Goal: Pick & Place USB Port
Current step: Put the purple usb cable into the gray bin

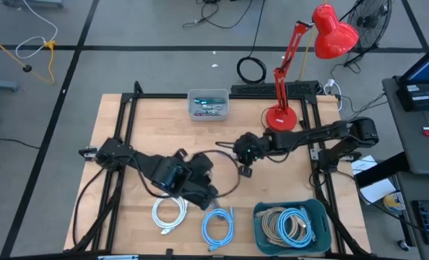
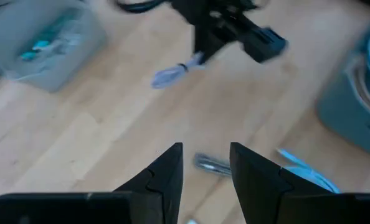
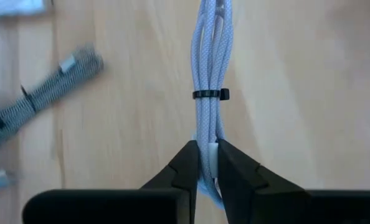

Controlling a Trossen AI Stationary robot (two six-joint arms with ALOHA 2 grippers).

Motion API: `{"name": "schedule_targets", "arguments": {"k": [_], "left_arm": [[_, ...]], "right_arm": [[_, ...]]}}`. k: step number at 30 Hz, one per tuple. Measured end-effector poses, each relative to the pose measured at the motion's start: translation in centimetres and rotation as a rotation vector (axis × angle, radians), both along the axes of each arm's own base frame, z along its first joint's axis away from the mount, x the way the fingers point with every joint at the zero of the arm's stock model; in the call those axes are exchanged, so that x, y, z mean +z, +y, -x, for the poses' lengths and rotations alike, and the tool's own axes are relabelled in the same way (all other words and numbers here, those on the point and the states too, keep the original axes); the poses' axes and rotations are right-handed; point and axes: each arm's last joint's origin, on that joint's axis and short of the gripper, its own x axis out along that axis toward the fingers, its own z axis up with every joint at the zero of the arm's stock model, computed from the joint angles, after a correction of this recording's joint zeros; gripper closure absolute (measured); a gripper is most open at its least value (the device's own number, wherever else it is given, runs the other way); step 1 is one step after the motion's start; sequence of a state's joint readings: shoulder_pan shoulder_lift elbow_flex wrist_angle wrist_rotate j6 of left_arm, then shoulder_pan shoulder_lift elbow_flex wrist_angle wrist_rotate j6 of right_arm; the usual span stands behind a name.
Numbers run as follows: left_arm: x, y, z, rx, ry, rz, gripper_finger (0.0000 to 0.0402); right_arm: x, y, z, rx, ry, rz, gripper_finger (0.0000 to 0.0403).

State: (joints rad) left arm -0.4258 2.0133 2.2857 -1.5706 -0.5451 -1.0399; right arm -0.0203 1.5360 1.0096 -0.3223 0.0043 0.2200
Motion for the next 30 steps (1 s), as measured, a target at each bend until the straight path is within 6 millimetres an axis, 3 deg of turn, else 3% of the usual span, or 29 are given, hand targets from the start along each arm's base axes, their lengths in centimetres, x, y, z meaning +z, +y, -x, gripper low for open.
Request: {"name": "schedule_targets", "arguments": {"k": [4, 8, 13, 18, 23, 25, 30], "left_arm": [[1.2, 0.9, 2.0, 0.082, -0.068, -0.029, 0.0266], [2.1, 1.9, 4.4, 0.128, -0.106, -0.029, 0.0266], [2.2, 2.4, 6.8, 0.186, -0.14, 0.0, 0.0266], [1.4, 1.8, 7.6, 0.211, -0.17, 0.031, 0.0266], [0.3, 1.0, 7.4, 0.21, -0.179, 0.066, 0.0266], [-0.1, 0.8, 7.2, 0.21, -0.183, 0.084, 0.0266], [-0.3, 0.6, 7.1, 0.221, -0.186, 0.104, 0.0266]], "right_arm": [[2.5, -1.5, -0.8, -0.029, -0.018, 0.107, 0.0357], [5.3, -4.0, -1.6, -0.065, -0.072, 0.212, 0.0375], [8.8, -8.6, -1.6, -0.194, -0.161, 0.247, 0.0378], [11.2, -13.1, -0.7, -0.313, -0.229, 0.283, 0.0372], [11.6, -17.3, -1.6, -0.351, -0.193, 0.239, 0.0376], [11.8, -18.5, -2.9, -0.333, -0.203, 0.235, 0.0377], [10.4, -19.6, -6.4, -0.231, -0.114, 0.245, 0.0374]]}}
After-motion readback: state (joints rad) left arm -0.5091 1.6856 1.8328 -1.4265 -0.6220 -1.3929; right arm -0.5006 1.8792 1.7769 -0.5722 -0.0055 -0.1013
